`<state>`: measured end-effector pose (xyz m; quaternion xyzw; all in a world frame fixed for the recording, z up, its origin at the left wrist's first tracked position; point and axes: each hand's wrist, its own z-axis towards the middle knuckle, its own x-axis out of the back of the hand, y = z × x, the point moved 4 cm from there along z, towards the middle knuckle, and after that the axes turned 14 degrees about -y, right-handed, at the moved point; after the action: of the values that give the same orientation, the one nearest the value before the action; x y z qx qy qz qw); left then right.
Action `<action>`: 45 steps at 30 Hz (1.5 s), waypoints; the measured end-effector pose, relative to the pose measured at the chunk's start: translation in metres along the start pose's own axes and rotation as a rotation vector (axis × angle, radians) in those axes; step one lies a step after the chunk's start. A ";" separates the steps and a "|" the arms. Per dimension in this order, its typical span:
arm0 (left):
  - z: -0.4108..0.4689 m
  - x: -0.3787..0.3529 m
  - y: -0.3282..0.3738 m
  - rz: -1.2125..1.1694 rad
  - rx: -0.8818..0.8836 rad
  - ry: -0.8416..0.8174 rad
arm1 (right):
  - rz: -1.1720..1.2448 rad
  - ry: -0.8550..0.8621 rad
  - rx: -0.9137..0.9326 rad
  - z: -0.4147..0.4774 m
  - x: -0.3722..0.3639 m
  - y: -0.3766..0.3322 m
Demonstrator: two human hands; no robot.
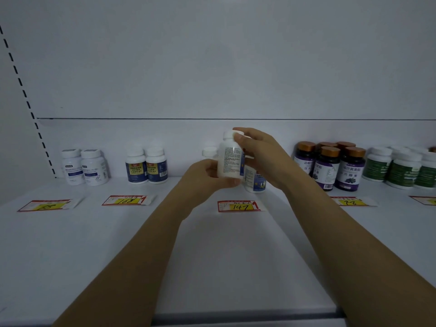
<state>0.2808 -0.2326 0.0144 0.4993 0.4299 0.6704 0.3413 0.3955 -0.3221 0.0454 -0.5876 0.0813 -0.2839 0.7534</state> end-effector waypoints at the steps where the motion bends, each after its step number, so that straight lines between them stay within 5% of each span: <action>1: -0.001 0.001 0.001 0.009 -0.010 0.024 | -0.002 -0.008 0.002 0.000 -0.001 -0.001; 7: -0.002 0.002 0.004 0.057 -0.033 0.106 | -0.014 0.038 0.019 -0.002 0.002 -0.001; 12: -0.004 -0.001 0.005 0.000 0.003 -0.009 | 0.163 -0.086 0.025 -0.001 0.003 -0.002; 16: -0.004 0.001 0.005 0.034 -0.018 0.077 | 0.177 -0.129 0.068 -0.002 -0.002 -0.005; 21: -0.005 0.002 0.005 0.174 -0.028 0.224 | -0.060 -0.024 0.057 -0.002 -0.006 -0.004; 28: -0.003 0.001 0.007 0.019 -0.014 0.019 | 0.188 -0.080 0.077 -0.003 0.005 -0.007; 34: -0.005 0.003 0.008 0.082 -0.061 0.143 | 0.011 -0.072 0.045 -0.005 -0.008 -0.006; 45: -0.001 0.005 0.003 0.022 -0.061 0.100 | 0.037 -0.086 0.078 -0.009 -0.002 -0.010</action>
<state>0.2788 -0.2294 0.0187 0.4594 0.4202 0.7109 0.3270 0.3868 -0.3304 0.0517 -0.5677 0.0485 -0.2472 0.7837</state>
